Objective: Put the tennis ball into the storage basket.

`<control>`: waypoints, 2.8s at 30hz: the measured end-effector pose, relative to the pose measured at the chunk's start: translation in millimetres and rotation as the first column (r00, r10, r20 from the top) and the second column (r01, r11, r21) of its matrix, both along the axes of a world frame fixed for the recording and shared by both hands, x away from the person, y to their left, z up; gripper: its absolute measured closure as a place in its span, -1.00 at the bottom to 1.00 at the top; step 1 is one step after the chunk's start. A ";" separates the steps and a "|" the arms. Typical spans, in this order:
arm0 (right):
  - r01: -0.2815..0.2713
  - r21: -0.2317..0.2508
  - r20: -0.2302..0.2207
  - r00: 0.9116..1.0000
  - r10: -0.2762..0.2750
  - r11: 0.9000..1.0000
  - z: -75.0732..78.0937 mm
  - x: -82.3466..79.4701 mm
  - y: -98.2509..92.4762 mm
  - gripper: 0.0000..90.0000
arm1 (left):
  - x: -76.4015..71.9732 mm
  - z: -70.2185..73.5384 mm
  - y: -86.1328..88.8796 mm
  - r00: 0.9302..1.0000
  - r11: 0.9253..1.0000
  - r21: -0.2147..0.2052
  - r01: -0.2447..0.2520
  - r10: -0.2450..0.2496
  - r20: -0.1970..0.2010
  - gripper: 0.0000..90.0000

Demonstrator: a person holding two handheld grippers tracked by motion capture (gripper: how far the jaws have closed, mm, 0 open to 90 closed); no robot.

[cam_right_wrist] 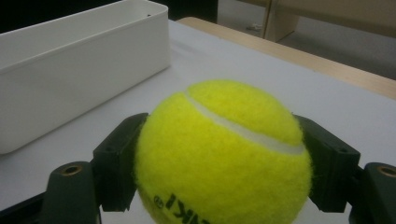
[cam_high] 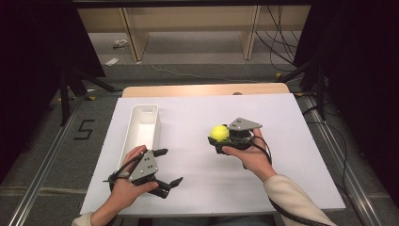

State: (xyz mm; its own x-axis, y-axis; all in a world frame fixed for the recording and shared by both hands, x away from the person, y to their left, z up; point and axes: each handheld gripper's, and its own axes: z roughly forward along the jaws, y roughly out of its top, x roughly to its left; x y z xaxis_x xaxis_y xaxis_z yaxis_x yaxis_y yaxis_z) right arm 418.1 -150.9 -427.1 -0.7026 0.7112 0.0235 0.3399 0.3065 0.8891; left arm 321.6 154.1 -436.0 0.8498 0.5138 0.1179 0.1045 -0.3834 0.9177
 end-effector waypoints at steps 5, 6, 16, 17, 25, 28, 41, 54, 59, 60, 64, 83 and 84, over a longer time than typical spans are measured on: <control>-0.002 0.006 0.006 1.000 0.002 1.000 2.5 1.1 0.3 -0.42 | 0.9 -0.3 0.3 1.000 1.000 -0.002 0.000 0.000 -0.003 -1.00; -0.001 0.007 0.005 1.000 0.001 1.000 2.7 1.2 0.3 -0.42 | 0.7 -0.3 0.2 1.000 1.000 -0.001 0.001 -0.001 -0.003 -1.00; 0.002 0.006 0.007 1.000 -0.002 1.000 3.6 1.5 3.3 -0.42 | 0.5 -0.2 0.2 1.000 1.000 -0.001 -0.001 0.001 -0.002 -1.00; 0.000 0.006 0.009 1.000 -0.001 1.000 3.7 1.8 3.4 -0.42 | 0.5 -0.3 0.1 1.000 1.000 -0.001 0.000 0.000 -0.002 -1.00; -0.001 0.008 0.013 1.000 0.001 1.000 5.8 3.0 3.6 -0.42 | 0.3 -0.4 -0.2 1.000 1.000 0.001 0.000 0.000 -0.002 -1.00; -0.003 0.009 0.010 1.000 0.003 1.000 6.3 3.3 4.3 -0.42 | 0.4 -0.3 -0.1 1.000 1.000 0.000 0.000 0.000 -0.002 -1.00; -0.010 0.022 0.018 1.000 0.009 1.000 11.2 3.6 7.6 -0.42 | 0.3 -0.2 -0.1 1.000 1.000 0.000 0.001 -0.001 -0.002 -1.00; -0.013 0.032 0.011 1.000 0.013 0.999 11.8 7.2 12.4 -0.42 | -0.2 0.7 0.7 1.000 1.000 -0.001 -0.003 0.003 0.003 -1.00; -0.020 0.031 0.013 1.000 0.019 0.999 13.0 7.8 15.1 -0.42 | -0.2 0.4 1.1 1.000 1.000 -0.003 -0.002 0.002 0.001 -1.00; -0.020 0.031 0.013 1.000 0.020 0.999 13.1 7.9 15.2 -0.42 | -0.4 0.7 1.3 1.000 1.000 -0.004 -0.002 0.002 0.001 -1.00; -0.021 0.034 0.012 1.000 0.021 0.999 13.1 8.4 16.8 -0.42 | -0.5 0.8 0.9 1.000 1.000 -0.003 -0.002 0.002 0.002 -1.00; -0.035 0.043 0.012 0.999 0.035 0.998 16.4 9.6 24.0 -0.42 | -0.6 0.8 0.7 1.000 1.000 -0.005 0.000 0.000 0.001 -1.00; -0.036 0.043 0.012 0.999 0.036 0.998 16.5 9.6 24.2 -0.42 | -0.6 0.8 0.6 1.000 1.000 -0.006 0.001 -0.001 0.001 -1.00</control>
State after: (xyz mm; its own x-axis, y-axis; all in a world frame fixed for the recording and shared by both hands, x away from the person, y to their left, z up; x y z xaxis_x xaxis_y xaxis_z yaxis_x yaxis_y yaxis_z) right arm 427.7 -126.7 -410.6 -0.7279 0.6841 0.0460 0.3197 0.2793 0.9054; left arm 321.0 154.7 -435.2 0.8500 0.5140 0.1154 0.1037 -0.3780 0.9200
